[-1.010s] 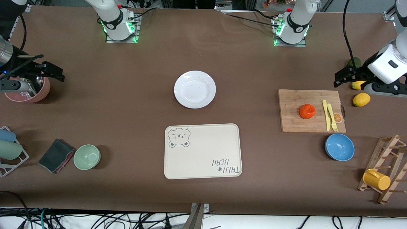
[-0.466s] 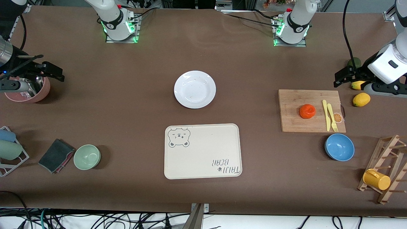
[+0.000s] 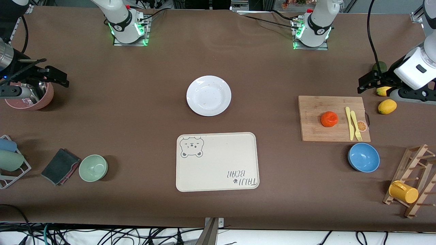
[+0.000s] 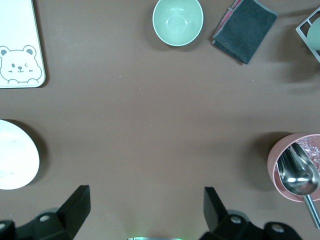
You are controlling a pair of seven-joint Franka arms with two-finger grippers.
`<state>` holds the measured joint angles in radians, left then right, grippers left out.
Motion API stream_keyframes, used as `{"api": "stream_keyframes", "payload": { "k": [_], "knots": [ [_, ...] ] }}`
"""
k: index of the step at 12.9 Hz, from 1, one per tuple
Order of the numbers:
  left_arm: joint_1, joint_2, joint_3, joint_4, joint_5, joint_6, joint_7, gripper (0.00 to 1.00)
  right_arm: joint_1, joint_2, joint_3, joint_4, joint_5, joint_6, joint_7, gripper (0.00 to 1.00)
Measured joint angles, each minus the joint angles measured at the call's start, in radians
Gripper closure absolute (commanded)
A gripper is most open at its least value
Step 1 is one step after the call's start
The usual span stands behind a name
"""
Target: Place orange and plate with both arms
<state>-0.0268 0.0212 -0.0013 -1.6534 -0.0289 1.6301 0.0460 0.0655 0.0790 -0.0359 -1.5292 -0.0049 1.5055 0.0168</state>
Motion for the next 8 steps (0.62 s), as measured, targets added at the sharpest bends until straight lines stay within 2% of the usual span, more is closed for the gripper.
{"api": "stream_keyframes", "payload": {
  "k": [8],
  "knots": [
    [-0.002, 0.027, -0.001, 0.000, 0.000, 0.005, 0.000, 0.00, 0.000, 0.000, 0.000, 0.000, 0.000, -0.004, 0.000, 0.00]
  ]
}}
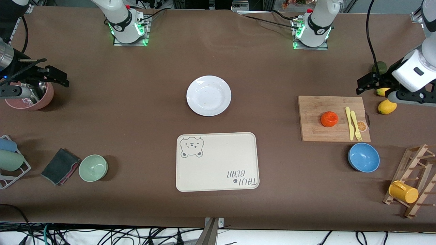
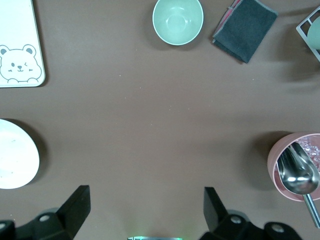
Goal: Place orange and plate with both arms
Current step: 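Reach the left gripper down to the orange on the cutting board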
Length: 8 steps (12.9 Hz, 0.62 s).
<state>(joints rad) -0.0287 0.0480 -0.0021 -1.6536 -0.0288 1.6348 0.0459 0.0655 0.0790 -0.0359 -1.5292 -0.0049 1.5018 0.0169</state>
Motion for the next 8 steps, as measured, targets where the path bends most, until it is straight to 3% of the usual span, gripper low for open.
{"api": "stream_keyframes", "payload": {
  "k": [3, 8],
  "knots": [
    [-0.003, 0.086, -0.001, 0.015, 0.000, 0.088, -0.001, 0.00, 0.000, 0.000, 0.000, 0.000, 0.000, -0.002, 0.000, 0.00],
    [0.022, 0.283, 0.003, 0.036, 0.000, 0.097, 0.000, 0.00, 0.000, -0.002, 0.000, 0.000, 0.000, -0.003, 0.001, 0.00]
  ]
}}
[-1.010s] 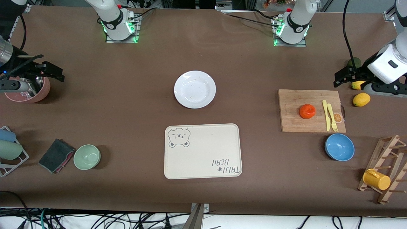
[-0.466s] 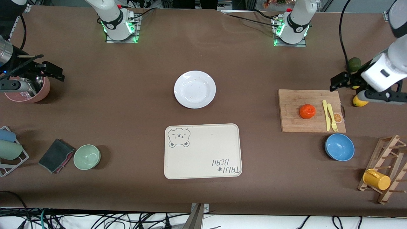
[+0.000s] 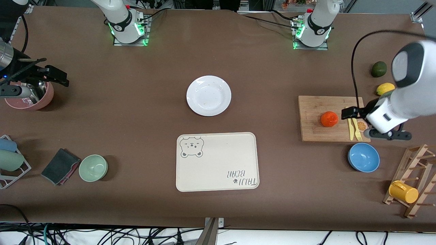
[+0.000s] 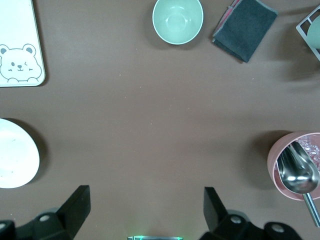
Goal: Place orange and plate with both arms
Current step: 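Reach the left gripper down to the orange on the cutting board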
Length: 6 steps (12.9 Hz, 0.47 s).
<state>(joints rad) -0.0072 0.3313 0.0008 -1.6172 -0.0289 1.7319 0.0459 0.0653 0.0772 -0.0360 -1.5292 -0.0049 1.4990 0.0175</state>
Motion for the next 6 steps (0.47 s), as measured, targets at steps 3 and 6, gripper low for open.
{"api": "stream_keyframes", "payload": {
  "k": [3, 6],
  "knots": [
    [0.016, 0.091, 0.001, -0.032, 0.013, 0.067, 0.006, 0.00, 0.000, -0.001, 0.000, 0.000, 0.000, -0.001, 0.000, 0.00],
    [0.016, 0.071, -0.001, -0.181, 0.018, 0.242, 0.006, 0.00, 0.000, -0.001, 0.000, 0.000, 0.000, -0.001, 0.001, 0.00]
  ]
}}
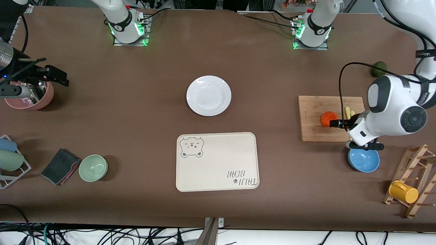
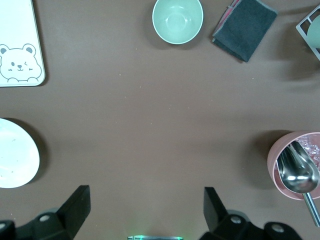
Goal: Place orange and plate with both arms
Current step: 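Reach the left gripper down to the orange on the cutting board, then close the left gripper on the orange and lift it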
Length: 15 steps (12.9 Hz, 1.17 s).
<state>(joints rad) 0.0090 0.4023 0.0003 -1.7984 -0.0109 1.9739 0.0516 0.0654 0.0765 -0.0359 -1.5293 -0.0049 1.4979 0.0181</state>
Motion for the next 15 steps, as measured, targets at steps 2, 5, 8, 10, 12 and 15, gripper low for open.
{"api": "stream_keyframes", "payload": {
  "k": [2, 5, 8, 10, 12, 15],
  "knots": [
    [0.000, -0.035, 0.000, -0.114, 0.000, 0.116, 0.000, 0.00, 0.000, 0.000, 0.000, 0.000, 0.000, 0.000, 0.000, 0.00],
    [0.000, -0.059, 0.000, -0.236, 0.001, 0.260, 0.000, 0.00, 0.000, 0.000, 0.000, 0.000, 0.000, 0.000, 0.000, 0.00],
    [0.000, -0.059, 0.000, -0.331, 0.051, 0.375, 0.000, 0.00, 0.000, 0.000, 0.000, 0.000, 0.000, 0.000, 0.000, 0.00],
    [0.008, -0.059, 0.000, -0.370, 0.058, 0.420, 0.000, 0.00, 0.000, -0.001, 0.000, 0.000, 0.000, 0.000, 0.000, 0.00],
    [0.019, -0.059, 0.000, -0.387, 0.058, 0.432, 0.000, 0.00, 0.000, -0.001, 0.000, 0.000, 0.000, 0.000, 0.000, 0.00],
    [0.024, -0.054, 0.001, -0.399, 0.058, 0.440, 0.000, 0.15, 0.000, -0.001, 0.000, 0.000, 0.000, 0.000, 0.000, 0.00]
  ]
}}
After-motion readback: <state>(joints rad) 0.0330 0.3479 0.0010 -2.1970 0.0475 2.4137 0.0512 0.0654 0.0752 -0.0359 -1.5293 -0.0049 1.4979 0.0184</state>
